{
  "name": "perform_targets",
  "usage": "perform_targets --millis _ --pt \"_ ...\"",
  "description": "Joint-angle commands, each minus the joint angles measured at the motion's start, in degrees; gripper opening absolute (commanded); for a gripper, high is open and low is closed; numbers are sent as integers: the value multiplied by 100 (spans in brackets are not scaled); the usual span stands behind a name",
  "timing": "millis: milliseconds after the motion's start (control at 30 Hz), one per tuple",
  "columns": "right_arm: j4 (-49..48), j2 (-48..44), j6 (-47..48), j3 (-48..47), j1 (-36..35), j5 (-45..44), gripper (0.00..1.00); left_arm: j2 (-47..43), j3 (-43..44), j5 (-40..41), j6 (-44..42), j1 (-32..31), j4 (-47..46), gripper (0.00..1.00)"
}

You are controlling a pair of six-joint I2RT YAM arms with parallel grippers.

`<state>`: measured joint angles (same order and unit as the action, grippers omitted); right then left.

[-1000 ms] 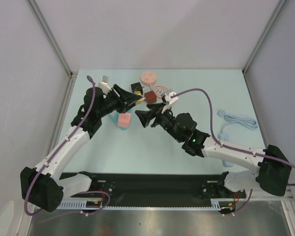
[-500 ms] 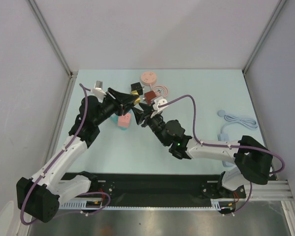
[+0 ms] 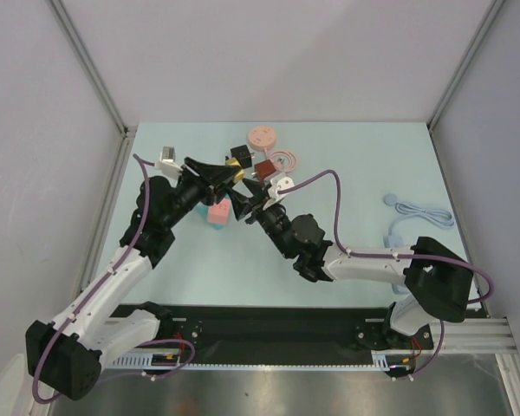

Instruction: Insert the plug

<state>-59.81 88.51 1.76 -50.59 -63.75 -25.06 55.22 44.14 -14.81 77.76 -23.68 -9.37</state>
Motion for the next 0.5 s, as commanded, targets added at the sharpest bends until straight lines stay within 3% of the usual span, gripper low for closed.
perform_targets --millis 0,33,233,467 --pt "-830 -62 105 -144 29 -130 56 -126 -81 -470 73 -198 22 0" --pt "-839 -62 131 -136 20 -166 65 -126 -90 -462 64 -198 23 0" --pt "-1006 -36 632 -153 -15 -526 71 -117 -90 -435 20 -198 93 1" --pt "-997 43 756 -223 20 -413 56 -117 -37 -505 55 -198 84 0"
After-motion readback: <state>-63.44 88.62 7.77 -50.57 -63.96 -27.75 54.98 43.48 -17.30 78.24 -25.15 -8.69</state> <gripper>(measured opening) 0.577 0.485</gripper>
